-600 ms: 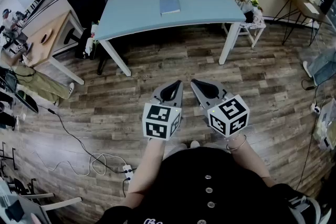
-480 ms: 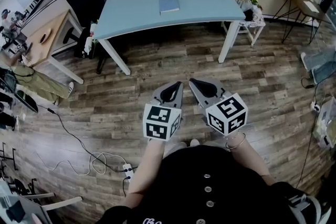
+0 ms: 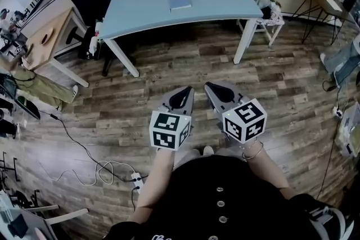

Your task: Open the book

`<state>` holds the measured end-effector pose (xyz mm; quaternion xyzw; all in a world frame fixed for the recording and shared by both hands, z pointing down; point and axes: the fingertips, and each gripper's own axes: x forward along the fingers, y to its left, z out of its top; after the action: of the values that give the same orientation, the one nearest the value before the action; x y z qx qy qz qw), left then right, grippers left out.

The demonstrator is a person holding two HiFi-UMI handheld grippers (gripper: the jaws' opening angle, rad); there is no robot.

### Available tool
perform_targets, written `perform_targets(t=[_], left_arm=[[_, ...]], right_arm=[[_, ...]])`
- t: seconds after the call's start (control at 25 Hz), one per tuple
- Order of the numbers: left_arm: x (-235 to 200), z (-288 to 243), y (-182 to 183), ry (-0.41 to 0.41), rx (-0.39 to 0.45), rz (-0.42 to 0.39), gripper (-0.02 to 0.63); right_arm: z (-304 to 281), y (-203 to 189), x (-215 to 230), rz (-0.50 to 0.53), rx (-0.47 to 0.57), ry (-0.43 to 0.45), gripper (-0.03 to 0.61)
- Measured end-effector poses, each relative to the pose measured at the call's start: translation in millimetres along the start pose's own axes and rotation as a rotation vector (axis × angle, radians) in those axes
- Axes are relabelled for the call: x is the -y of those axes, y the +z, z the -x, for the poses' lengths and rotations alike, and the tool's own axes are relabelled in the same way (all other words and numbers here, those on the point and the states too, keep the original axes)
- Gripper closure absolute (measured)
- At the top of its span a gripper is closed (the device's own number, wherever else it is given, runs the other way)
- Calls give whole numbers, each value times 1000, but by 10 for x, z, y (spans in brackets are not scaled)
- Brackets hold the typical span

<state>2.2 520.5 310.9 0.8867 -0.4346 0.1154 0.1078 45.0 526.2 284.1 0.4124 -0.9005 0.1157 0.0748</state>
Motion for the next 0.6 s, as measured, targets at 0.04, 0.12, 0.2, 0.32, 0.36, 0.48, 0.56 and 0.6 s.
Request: perform_targets(t=[0.04,0.12,0.2,0.32,0.36,0.48,0.56,0.6], left_arm=[[14,1,3,-6,6,2,601],[46,-1,29,-16,33,14,600],[76,-14,72,-26,60,23,600],[92,-45,120,-25,74,15,598],[95,-59,130,-22,76,15,598],[120,-101,130,-17,80,37,597],[120,-125,110,-3,72,41,597],[119,-139,104,3,67,39,589]], right_arm=[[1,7,-9,-3,6,5,578],[20,-2,-29,5,7,21,577],[41,-27,-32,16,-1,35,577],[62,-72,-8,15,-15,49,577],[70,-87,9,15,-19,51,577],[104,-139,62,19,-34,60,577],[122,-167,99,10,-37,66,577],[129,-172,124,4,-36,65,577]])
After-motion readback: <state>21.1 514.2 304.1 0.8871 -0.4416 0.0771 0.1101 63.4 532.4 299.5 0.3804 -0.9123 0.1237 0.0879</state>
